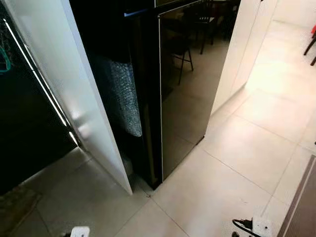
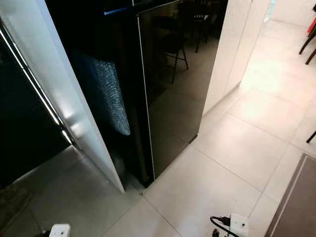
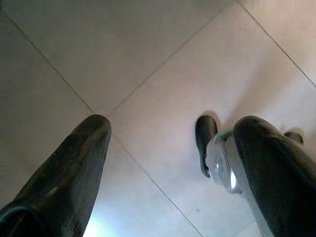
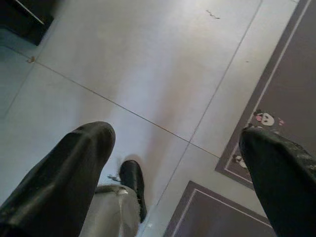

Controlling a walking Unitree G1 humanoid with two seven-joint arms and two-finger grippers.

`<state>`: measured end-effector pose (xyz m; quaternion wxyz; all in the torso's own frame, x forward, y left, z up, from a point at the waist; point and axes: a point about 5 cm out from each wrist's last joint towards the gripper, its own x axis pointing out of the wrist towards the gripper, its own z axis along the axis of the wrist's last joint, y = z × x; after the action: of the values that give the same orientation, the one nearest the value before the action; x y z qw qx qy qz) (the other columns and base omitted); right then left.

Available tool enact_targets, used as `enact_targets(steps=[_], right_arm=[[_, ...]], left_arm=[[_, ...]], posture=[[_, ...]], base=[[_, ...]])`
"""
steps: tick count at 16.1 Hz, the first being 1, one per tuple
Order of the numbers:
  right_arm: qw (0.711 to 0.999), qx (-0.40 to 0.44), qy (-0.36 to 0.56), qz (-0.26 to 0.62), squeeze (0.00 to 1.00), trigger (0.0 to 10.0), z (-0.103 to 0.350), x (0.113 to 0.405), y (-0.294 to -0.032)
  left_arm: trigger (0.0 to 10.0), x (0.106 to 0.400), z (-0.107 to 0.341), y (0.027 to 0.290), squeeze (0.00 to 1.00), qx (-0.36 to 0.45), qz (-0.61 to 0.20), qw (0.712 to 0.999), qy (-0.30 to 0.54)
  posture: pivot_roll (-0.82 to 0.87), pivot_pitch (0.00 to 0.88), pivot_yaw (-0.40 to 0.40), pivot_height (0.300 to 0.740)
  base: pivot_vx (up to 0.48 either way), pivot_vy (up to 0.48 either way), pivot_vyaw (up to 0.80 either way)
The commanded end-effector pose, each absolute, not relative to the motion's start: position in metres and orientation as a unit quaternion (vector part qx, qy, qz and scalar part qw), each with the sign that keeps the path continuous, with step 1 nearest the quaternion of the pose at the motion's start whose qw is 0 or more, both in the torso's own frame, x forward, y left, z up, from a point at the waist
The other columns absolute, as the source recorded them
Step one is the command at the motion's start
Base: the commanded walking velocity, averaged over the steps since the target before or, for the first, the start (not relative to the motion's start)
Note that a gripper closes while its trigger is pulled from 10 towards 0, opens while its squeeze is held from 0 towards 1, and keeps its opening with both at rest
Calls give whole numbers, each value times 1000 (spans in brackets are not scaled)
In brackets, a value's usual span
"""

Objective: Restocking fridge

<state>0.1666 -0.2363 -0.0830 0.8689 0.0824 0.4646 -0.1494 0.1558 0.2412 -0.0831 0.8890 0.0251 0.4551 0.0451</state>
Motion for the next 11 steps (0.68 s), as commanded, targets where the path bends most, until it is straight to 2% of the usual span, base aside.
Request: enact_targets(steps=[1,4,5,6,8,11], right_arm=[[869,88,464,-147,0,10000,-82,171,-232],[868,71,481,-102,0,10000,-85,175,-215],[868,67,482,-101,0,10000,-84,177,-215],[868,74,479,-109,0,10000,-82,180,-215],[872,74,472,-108,0,10000,-79,187,-217],[873,93,459,-134,0,10000,-76,191,-220]], left_arm=[[10000,155,-82,247,0,34,44,884,464],[10000,165,-75,260,0,37,63,888,454],[10000,166,-74,261,0,34,71,888,454],[10000,168,-73,262,0,32,74,888,453],[10000,174,-71,261,0,28,75,888,452],[10000,181,-68,260,0,34,64,888,454]], posture=[[-58,0,30,740],[31,0,-27,740],[84,0,-64,740],[96,0,-69,740],[88,0,-54,740],[15,0,28,740]], base=[[0,0,0],[0,0,0],[0,0,0],[0,0,0],[0,0,0],[0,0,0]])
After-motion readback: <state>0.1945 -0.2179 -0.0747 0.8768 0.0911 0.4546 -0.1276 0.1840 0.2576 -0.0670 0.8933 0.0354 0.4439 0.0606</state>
